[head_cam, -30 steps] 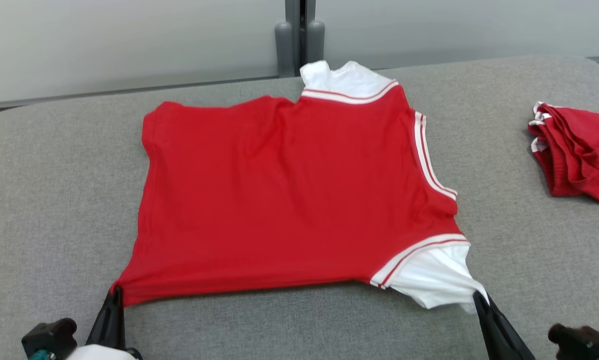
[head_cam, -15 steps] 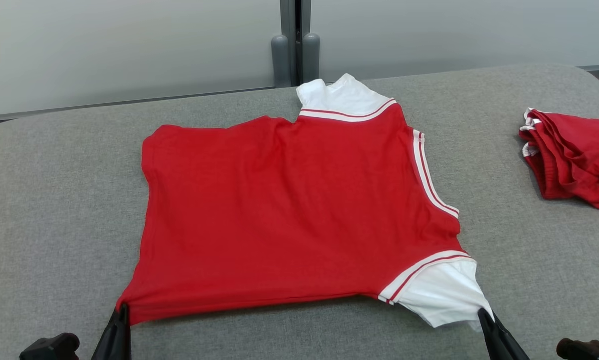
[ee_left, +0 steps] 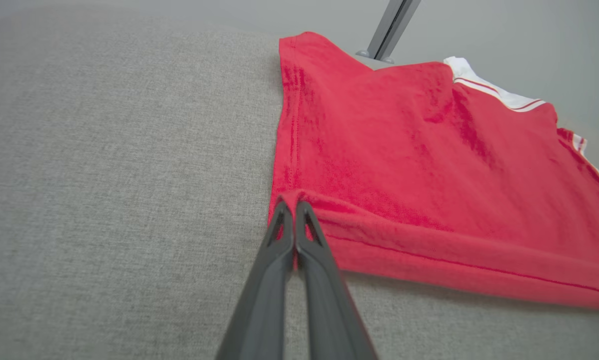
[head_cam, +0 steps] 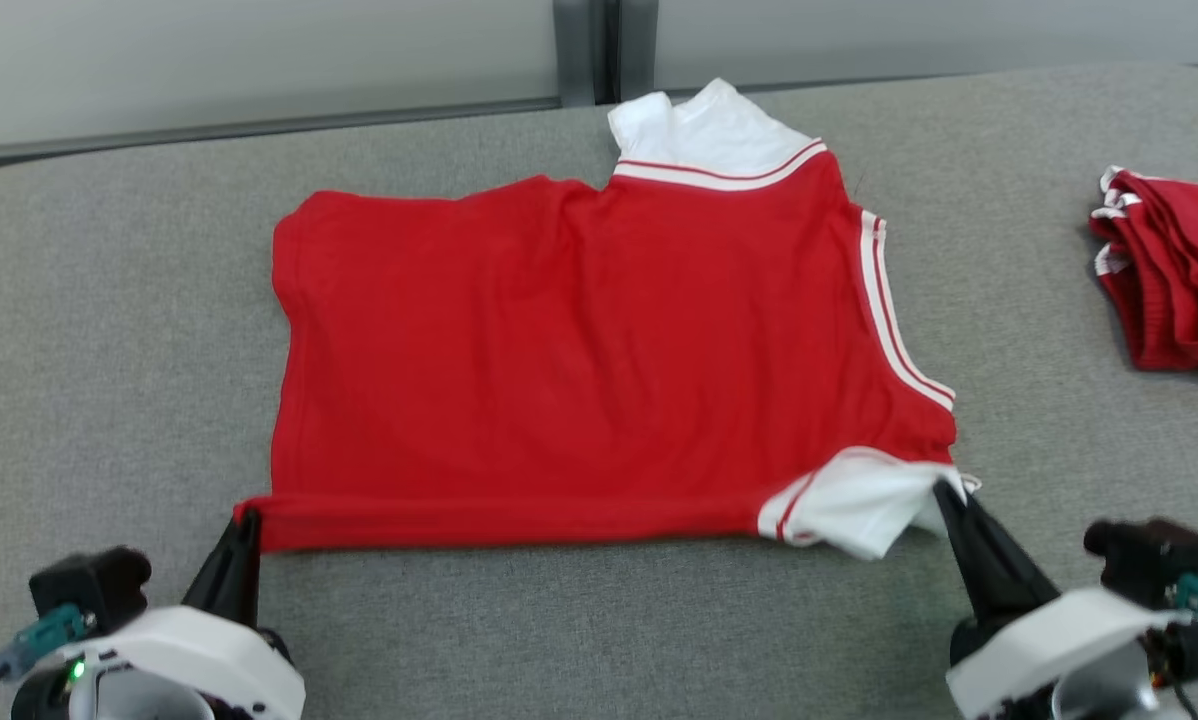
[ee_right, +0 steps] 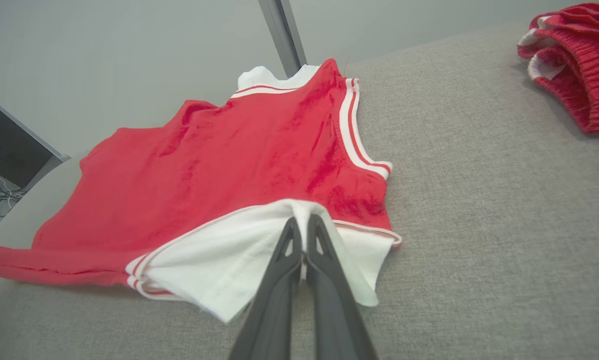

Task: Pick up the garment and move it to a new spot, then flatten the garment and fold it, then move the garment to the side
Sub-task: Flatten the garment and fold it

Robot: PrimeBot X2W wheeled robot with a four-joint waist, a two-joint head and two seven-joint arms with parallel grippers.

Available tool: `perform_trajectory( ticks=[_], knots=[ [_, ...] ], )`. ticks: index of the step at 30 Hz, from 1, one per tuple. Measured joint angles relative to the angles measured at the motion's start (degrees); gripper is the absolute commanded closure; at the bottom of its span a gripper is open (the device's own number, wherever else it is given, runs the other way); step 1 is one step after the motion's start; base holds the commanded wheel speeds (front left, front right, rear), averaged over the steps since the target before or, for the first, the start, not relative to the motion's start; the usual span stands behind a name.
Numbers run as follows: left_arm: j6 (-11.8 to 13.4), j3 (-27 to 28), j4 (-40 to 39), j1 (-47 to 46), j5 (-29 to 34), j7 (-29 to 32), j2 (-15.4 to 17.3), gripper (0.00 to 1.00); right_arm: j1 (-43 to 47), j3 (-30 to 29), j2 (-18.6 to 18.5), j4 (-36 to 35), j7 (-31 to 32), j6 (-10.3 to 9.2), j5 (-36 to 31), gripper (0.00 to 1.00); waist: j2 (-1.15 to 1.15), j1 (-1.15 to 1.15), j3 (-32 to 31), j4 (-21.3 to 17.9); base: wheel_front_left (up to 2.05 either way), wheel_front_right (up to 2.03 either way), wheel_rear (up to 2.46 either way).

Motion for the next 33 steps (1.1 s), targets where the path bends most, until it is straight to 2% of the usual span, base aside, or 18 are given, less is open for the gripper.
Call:
perform_trajectory(
  ticks=[5,12,13,14,15,16,21,24,29,33],
  knots=[
    [-1.22,-0.46,1.78,-5.49,-1.04,2.11,1.03,1.0,-8.7,1.46,-3.28,2.87,0.75,0.0,1.03,1.0,0.0,0.0,2.81,0.73,0.0,0.0,0.0],
    [-2.86,-0.93,6.02,-12.68,-2.98,3.09,1.23,1.0,-18.89,3.28,-5.57,8.94,-0.97,-0.01,2.44,1.0,0.0,0.0,6.24,2.02,0.0,0.0,0.0],
    [-3.2,-1.29,6.62,-13.49,-2.92,2.98,1.21,0.79,-19.98,3.5,-5.71,9.77,-1.51,-0.01,2.7,0.87,0.0,0.0,6.65,2.14,0.0,0.0,0.0],
    [-3.57,-1.53,7.12,-14.25,-2.76,2.67,1.34,0.36,-20.91,3.6,-5.84,10.53,-2.91,-0.01,2.69,0.56,0.0,0.0,7.03,2.24,0.0,0.0,0.0],
    [-3.68,-1.49,7.57,-15.12,-2.8,2.03,1.21,0.0,-21.78,3.49,-5.88,11.15,-4.16,-0.01,2.71,0.08,0.0,0.0,7.4,2.33,0.0,0.0,0.0],
    [-3.87,-1.48,8.16,-15.96,-2.97,1.6,1.04,0.0,-22.57,3.68,-5.94,11.81,-5.33,-0.01,2.7,0.0,0.0,0.0,7.75,2.39,0.0,0.0,0.0],
    [-4.57,-1.26,9.17,-17.35,-2.36,-2.86,0.51,0.0,-24.74,4.25,-5.9,12.96,-15.41,-0.01,1.35,0.0,0.0,0.0,9.06,2.27,0.0,0.0,0.0],
    [-3.76,-0.98,8.87,-17.36,-0.36,-7.15,0.25,0.0,-24.92,4.01,-5.78,13.26,-20.38,-0.01,0.2,0.0,0.0,0.0,9.28,2.04,0.0,0.0,0.0],
    [-1.46,-0.56,6.82,-16.13,3.0,-15.18,-0.63,0.0,-24.08,2.14,-5.66,11.2,-23.4,-0.01,-4.44,0.0,0.0,0.0,8.59,2.03,0.0,0.0,0.0],
    [-0.01,-1.07,4.83,-13.72,6.33,-20.95,-1.3,0.0,-20.13,0.75,-4.98,8.43,-23.83,-0.02,-8.28,0.0,0.0,0.0,7.32,2.26,0.0,0.0,0.0]
  ],
)
